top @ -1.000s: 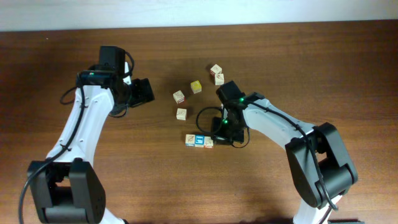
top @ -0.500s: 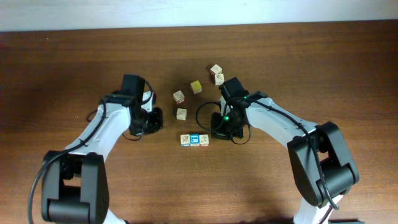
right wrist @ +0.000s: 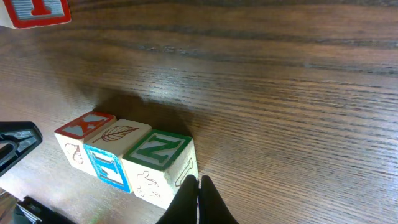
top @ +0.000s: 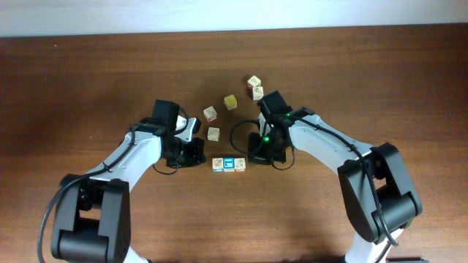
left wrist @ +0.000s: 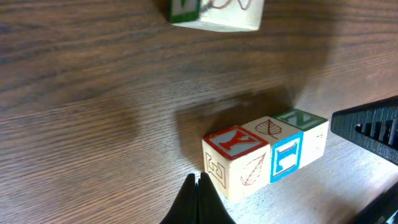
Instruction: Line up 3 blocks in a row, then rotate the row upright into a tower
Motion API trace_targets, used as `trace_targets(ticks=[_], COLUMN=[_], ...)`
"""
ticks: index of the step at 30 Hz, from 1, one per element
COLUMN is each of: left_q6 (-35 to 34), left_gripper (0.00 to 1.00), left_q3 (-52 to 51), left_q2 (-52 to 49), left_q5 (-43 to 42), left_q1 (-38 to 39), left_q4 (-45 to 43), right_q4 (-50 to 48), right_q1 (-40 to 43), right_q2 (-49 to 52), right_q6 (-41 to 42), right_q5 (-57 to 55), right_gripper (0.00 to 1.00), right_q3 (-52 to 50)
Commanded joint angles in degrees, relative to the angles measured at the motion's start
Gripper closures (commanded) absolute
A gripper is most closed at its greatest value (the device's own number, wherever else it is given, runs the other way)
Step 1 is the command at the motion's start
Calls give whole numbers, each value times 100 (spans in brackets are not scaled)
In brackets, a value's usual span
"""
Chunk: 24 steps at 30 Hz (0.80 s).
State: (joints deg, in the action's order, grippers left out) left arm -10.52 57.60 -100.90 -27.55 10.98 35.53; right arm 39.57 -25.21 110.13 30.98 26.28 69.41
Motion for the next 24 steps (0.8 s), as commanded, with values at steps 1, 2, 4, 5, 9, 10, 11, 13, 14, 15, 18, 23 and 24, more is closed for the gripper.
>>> trace_targets(ticks=[1,2,4,5,9,10,11,13,14,15,18,23,24], left_q6=[-339,-337,-339,-358,-529,-529,-529,-527,-525,-525,-483,-483,-483], left_gripper=[100,100,100,100,100,100,100,100,100,100,100,100,100], left_q3=[-57,-57,-57,-57,-57,-57,-57,-33,22,114,315,310,271], left_q2=[-48,-48,-76,-140,-356,-356,-356,-354,-348,-304,-35,48,48], left_q5=[-74,-59,-55,-50,52,52,52,35,35,35,37,173,192], left_q1=[66,127,245,350,457,457,457,457,455,417,240,199,225], left_q4=[-122,-144,-190,-229,-317,-319,-319,-317,-291,-234,-114,278,262], right_q4=[2,2,2,2,9,7,4,4,4,7,4,0,0], right_q1=[11,11,11,11,11,11,11,11,11,11,11,11,11], right_q2=[42,42,42,42,42,42,42,42,42,42,42,42,42], right_q6=[-72,-72,-72,-72,-72,-72,-72,-72,-72,-72,-72,-72,-72], right_q5=[50,50,48,48,44,26,24,9,9,9,4,4,4], right_gripper=[95,95,95,95,96,95,95,96,96,95,95,95,95], right_q3=[2,2,2,2,0,0,0,0,0,0,0,0,0])
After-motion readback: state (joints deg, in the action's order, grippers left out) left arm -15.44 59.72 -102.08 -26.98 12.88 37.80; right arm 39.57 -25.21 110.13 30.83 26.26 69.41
